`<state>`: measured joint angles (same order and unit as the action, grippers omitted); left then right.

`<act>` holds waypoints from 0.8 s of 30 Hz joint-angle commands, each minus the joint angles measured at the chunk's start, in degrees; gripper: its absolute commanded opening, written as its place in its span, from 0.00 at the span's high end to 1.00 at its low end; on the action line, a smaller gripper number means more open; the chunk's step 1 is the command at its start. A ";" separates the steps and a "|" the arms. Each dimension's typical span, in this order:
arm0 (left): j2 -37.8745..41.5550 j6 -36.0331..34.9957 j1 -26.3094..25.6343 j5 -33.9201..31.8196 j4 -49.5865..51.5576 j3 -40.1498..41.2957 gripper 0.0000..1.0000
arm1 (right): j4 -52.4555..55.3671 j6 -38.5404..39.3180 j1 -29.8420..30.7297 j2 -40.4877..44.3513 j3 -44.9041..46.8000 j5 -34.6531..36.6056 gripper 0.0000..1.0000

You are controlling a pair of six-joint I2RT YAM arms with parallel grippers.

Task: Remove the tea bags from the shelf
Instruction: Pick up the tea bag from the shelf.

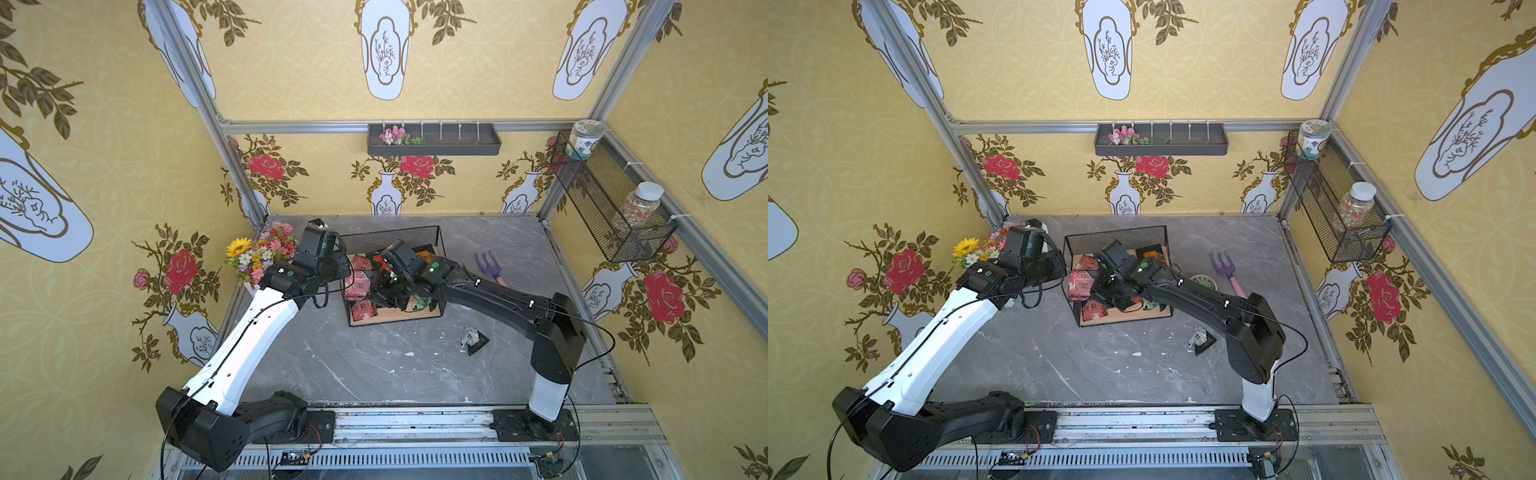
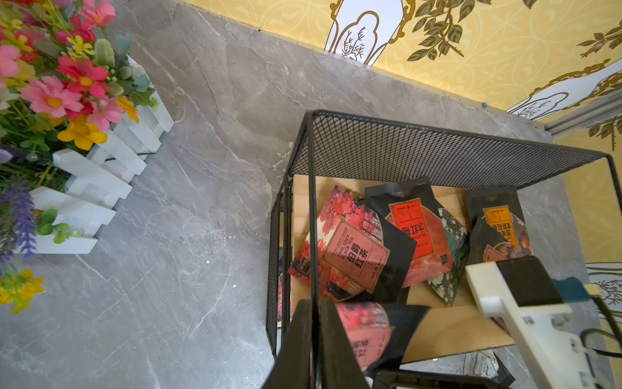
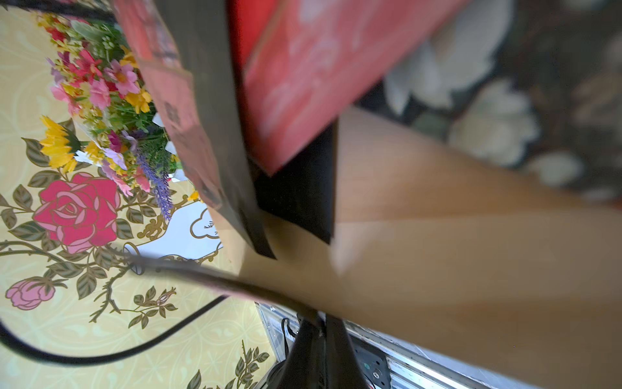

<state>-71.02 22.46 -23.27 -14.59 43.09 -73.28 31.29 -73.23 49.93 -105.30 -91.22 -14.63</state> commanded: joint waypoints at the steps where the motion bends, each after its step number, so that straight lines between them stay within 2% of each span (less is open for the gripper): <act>1: -0.08 -0.31 -0.02 0.36 -0.07 -0.11 0.87 | -2.10 -0.30 -0.01 0.83 0.23 1.88 0.95; 3: -0.07 -0.31 0.00 0.41 -0.07 -0.12 0.87 | -2.03 -0.45 -0.01 1.04 0.04 2.07 1.00; 13: -0.09 -0.38 -0.01 0.24 -0.03 -0.29 0.87 | -1.67 0.59 1.16 2.91 -1.94 2.99 1.00; 24: -0.51 -0.23 -0.02 0.19 -0.16 -0.38 0.87 | -0.54 7.73 2.36 7.33 -4.19 5.98 1.00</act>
<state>-71.20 22.46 -23.27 -14.59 43.11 -73.28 31.53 -68.69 52.16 -98.85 -94.61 -10.13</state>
